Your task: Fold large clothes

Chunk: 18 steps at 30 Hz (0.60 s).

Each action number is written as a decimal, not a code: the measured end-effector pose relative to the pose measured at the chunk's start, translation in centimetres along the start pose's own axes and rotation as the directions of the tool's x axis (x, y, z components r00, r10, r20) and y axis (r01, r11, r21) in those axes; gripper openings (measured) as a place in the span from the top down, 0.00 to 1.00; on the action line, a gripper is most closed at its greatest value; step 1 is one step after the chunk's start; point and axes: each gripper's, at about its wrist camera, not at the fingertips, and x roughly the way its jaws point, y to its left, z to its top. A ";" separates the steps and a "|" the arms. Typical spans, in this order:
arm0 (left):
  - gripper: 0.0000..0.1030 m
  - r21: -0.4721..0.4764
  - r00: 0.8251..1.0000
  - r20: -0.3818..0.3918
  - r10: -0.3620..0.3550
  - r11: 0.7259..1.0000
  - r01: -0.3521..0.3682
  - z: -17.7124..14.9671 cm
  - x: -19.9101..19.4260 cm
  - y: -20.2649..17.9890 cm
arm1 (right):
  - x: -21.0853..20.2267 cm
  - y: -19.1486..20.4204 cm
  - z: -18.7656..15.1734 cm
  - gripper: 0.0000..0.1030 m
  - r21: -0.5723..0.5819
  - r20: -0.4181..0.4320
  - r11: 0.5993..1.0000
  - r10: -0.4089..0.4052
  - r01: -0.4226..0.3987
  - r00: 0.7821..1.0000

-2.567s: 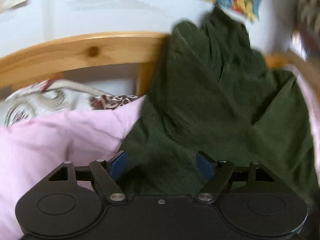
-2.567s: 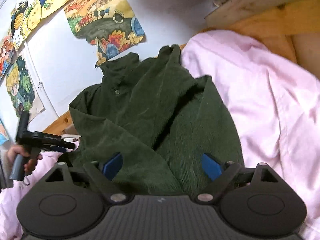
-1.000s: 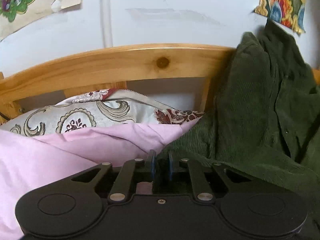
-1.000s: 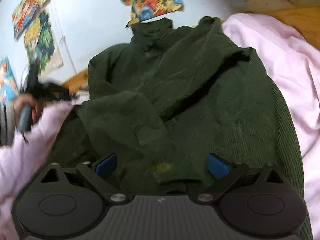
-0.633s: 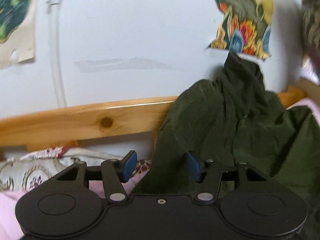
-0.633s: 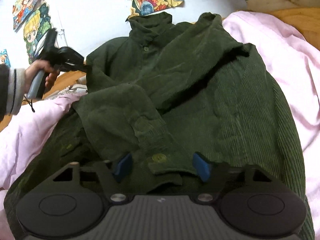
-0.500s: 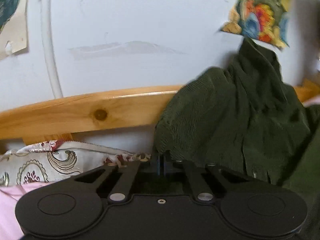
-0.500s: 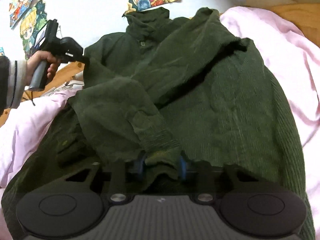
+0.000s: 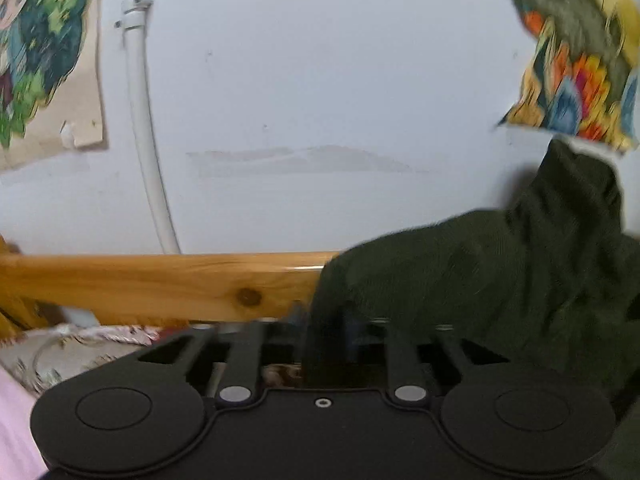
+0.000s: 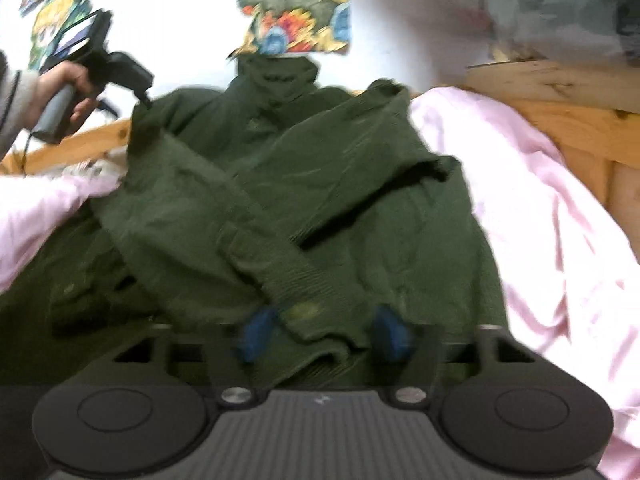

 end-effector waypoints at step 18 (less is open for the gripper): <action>0.20 -0.075 0.950 0.003 -0.312 0.947 0.311 3.8 0.9 -14.2 | 0.0 -2.4 -0.6 0.00 0.179 0.058 0.984 -0.005 -0.005 0.998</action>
